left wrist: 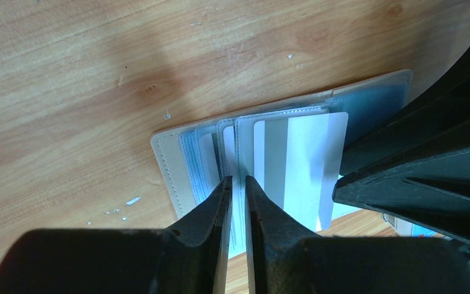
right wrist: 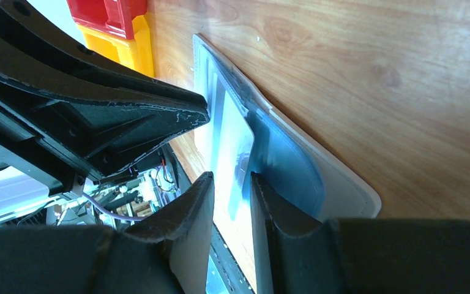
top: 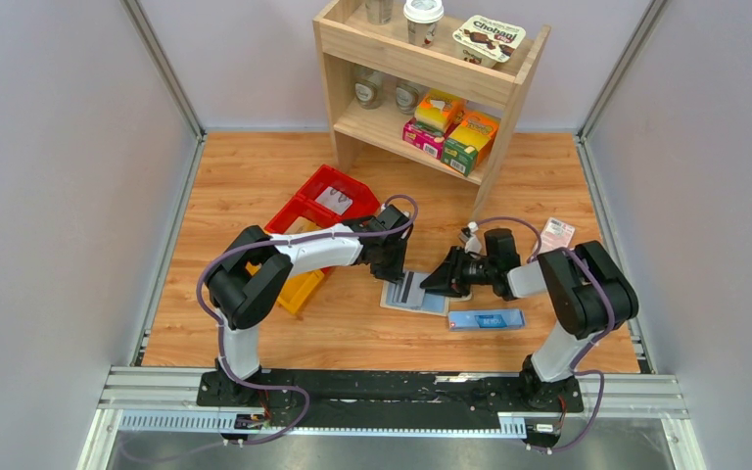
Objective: Take the credit cards out of the card holder
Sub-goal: Remove the credit card from the card holder.
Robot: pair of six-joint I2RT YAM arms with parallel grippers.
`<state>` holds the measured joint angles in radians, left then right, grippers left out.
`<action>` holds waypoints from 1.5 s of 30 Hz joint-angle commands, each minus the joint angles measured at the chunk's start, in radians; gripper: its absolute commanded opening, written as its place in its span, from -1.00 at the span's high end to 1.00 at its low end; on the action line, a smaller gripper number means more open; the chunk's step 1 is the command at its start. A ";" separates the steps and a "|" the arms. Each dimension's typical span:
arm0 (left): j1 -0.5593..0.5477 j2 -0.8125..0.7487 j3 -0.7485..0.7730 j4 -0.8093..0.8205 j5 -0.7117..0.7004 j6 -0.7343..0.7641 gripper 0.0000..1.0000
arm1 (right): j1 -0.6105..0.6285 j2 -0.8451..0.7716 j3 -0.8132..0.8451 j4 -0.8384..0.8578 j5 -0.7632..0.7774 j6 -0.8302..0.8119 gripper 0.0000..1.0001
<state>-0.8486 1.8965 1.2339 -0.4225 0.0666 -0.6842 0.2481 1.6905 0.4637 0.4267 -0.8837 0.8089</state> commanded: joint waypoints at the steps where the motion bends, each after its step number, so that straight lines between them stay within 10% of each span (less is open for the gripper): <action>1: -0.004 0.075 -0.024 -0.064 -0.022 0.025 0.56 | 0.008 0.031 0.021 0.061 -0.001 0.016 0.37; 23: -0.006 0.078 -0.025 -0.061 -0.019 0.021 0.58 | -0.096 -0.017 -0.080 0.112 -0.038 0.049 0.90; 35: -0.004 0.036 0.001 -0.061 -0.039 0.028 0.48 | -0.124 -0.348 -0.010 -0.420 0.129 -0.187 1.00; 45: 0.054 -0.167 0.062 -0.085 -0.063 -0.046 -0.05 | -0.018 -0.704 0.164 -0.720 0.382 -0.413 1.00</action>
<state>-0.8398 1.8786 1.2724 -0.4870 0.0360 -0.6804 0.1604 1.0996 0.5461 -0.1722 -0.6544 0.5377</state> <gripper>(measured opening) 0.494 0.006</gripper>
